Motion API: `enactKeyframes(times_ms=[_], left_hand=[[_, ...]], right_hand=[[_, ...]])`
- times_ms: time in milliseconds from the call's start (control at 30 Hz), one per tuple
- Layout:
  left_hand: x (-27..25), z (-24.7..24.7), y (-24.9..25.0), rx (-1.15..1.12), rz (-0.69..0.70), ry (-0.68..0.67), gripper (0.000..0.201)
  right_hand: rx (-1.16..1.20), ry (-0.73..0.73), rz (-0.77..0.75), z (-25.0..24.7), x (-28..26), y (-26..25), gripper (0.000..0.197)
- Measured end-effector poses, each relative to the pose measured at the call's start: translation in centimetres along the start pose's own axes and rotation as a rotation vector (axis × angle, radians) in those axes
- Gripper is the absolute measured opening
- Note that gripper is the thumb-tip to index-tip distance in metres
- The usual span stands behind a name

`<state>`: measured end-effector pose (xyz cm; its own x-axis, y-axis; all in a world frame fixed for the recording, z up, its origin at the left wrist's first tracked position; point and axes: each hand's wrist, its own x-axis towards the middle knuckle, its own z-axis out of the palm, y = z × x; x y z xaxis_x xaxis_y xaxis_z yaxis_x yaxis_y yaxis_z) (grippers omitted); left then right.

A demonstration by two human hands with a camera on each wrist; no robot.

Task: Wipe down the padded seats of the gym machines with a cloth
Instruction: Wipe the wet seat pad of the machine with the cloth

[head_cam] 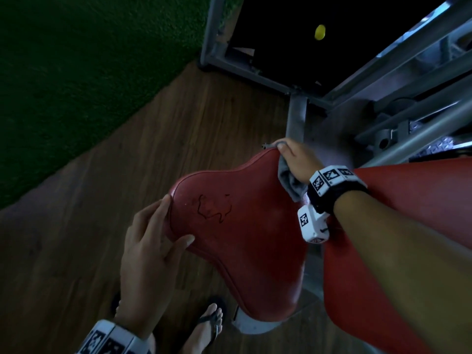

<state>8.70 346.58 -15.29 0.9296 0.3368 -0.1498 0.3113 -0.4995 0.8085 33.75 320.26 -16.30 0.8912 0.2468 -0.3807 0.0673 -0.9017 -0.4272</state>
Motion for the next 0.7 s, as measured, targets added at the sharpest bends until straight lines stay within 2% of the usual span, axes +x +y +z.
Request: enactKeyframes(times_ms=[133, 233, 333, 400, 567, 700], left_hand=[[-0.1, 0.0, -0.1, 0.004, -0.004, 0.004, 0.077], [0.0, 0.0, 0.0, 0.006, -0.003, 0.005, 0.077], [0.1, -0.2, 0.0, 0.017, -0.007, -0.004, 0.078], [0.2, -0.3, -0.1, 0.013, -0.016, -0.011, 0.078], [0.2, -0.3, -0.3, 0.009, -0.019, -0.028, 0.078], [0.1, -0.1, -0.5, -0.018, -0.012, -0.012, 0.076]], right_hand=[[-0.202, 0.006, -0.146, 1.1, -0.3, -2.0, 0.033], [-0.325, -0.098, -0.363, 2.2, -0.9, -5.2, 0.037], [-0.297, -0.19, -0.516, 2.7, -1.4, -6.4, 0.04], [-0.286, -0.207, -0.52, 2.2, -0.9, -5.5, 0.036], [-0.339, -0.128, -0.321, 1.6, -0.1, -5.8, 0.033], [-0.365, -0.151, -0.386, 2.7, -1.4, -7.8, 0.032]])
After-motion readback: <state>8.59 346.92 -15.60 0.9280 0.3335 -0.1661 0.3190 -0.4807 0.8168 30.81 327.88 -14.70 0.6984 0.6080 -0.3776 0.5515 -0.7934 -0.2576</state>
